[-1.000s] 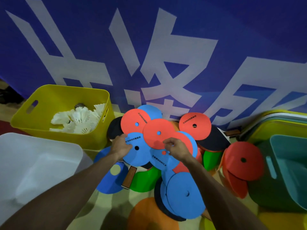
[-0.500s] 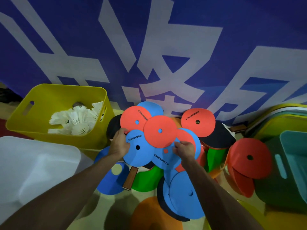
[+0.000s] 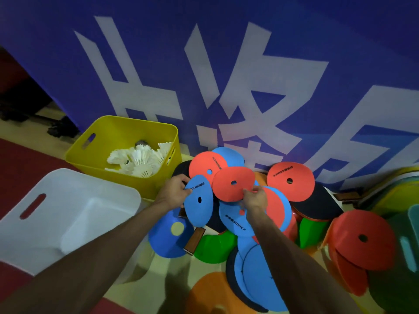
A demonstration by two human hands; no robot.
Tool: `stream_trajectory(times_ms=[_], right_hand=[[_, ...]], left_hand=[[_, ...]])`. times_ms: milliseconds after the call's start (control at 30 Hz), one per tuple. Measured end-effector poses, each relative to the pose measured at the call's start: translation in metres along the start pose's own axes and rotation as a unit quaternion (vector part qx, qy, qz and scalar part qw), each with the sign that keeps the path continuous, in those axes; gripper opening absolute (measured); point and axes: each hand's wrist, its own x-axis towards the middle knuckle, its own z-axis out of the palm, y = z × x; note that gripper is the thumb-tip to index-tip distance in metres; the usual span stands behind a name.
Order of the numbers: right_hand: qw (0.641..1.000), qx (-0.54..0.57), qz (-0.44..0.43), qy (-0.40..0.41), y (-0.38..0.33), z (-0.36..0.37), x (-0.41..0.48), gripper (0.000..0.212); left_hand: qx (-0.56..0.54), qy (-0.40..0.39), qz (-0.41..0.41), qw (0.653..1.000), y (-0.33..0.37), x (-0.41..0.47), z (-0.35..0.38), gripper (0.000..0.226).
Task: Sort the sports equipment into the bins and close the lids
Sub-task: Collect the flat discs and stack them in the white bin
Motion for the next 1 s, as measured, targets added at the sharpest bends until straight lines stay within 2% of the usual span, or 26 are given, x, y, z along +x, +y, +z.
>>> stream_trajectory(times_ms=[133,233,333,567,733,867,1000], right_hand=[[0.995,0.018,-0.100,-0.019,-0.058,-0.017,-0.051,0.016],[0.983,0.025,-0.182,-0.024,-0.087,-0.022,-0.076,0.003],[0.968,0.005,-0.252,0.003,-0.106,-0.022,-0.095,0.021],[0.962,0.068,-0.262,-0.011,-0.141,0.012,-0.141,0.027],[0.957,0.085,-0.270,-0.068,-0.146,0.059,-0.181,0.026],[0.951,0.051,-0.271,-0.141,-0.141,0.099,-0.208,0.025],[0.937,-0.048,-0.283,-0.200,-0.132,0.145,-0.235,0.025]], left_hand=[[-0.076,0.044,0.020,0.996,0.012,-0.014,-0.027,0.013],[-0.111,0.084,0.022,0.990,0.018,-0.026,-0.050,0.018],[-0.140,0.140,0.022,0.980,0.020,-0.041,-0.071,0.023],[-0.251,0.242,0.018,0.937,0.003,-0.075,-0.127,0.020],[-0.300,0.263,0.007,0.917,-0.033,-0.096,-0.168,0.017],[-0.272,0.267,0.005,0.924,-0.081,-0.105,-0.198,0.015],[-0.221,0.239,0.010,0.945,-0.135,-0.109,-0.224,0.012]])
